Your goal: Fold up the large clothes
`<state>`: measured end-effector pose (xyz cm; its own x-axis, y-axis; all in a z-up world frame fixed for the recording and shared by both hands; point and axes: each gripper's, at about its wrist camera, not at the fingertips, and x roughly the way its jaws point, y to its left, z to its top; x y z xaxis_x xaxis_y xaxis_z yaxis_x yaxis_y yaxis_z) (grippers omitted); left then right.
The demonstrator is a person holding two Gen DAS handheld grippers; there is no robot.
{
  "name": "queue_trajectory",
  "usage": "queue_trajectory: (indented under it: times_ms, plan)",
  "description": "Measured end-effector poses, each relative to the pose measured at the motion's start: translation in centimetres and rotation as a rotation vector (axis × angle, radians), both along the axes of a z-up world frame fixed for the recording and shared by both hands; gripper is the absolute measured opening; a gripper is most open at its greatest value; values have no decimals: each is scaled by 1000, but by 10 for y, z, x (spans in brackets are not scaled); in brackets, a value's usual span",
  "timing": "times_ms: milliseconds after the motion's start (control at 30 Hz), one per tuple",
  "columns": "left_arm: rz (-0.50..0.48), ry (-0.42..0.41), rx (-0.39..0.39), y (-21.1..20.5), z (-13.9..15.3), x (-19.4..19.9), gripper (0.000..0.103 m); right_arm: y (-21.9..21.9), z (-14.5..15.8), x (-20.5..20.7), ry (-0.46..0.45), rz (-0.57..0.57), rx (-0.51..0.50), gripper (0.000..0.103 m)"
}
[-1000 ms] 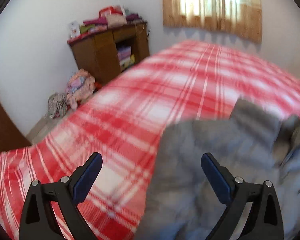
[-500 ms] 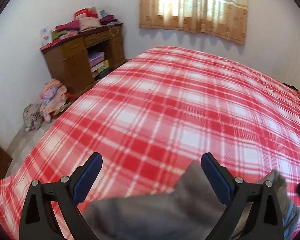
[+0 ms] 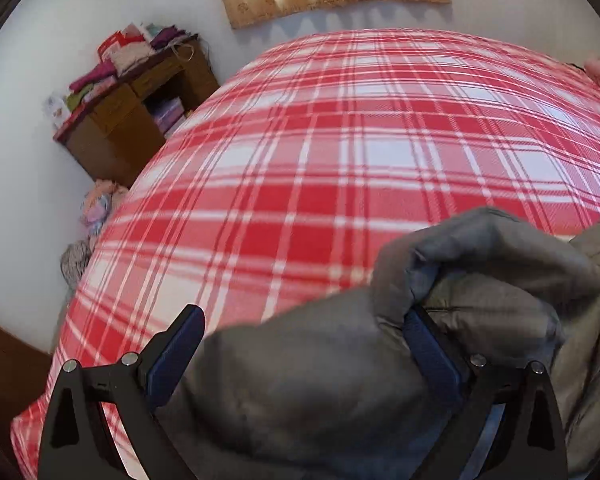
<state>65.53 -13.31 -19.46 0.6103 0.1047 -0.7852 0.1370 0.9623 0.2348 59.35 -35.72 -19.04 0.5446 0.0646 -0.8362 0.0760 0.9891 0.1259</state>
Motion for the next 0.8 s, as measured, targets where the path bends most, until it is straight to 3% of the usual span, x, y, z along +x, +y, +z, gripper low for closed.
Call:
queue_trajectory:
  times_ms: [67, 233, 333, 533, 700, 800]
  plan:
    - [4, -6, -46, 7, 6, -5, 100, 1, -3, -2, 1, -1, -12, 26]
    - [6, -121, -140, 1, 41, -9, 100, 7, -4, 0, -11, 5, -53, 23]
    - [-17, -88, -141, -17, 45, 6, 100, 8, -3, 0, -17, 15, -63, 23]
    - [-3, 47, -148, -26, 14, 18, 99, 5, -4, 0, -20, 20, -55, 23]
    - [-49, 19, -111, -27, 5, 8, 99, 6, -8, 2, -34, 25, -45, 23]
    - [-58, 4, -189, -25, 9, 13, 99, 7, -10, 1, -41, 29, -44, 24]
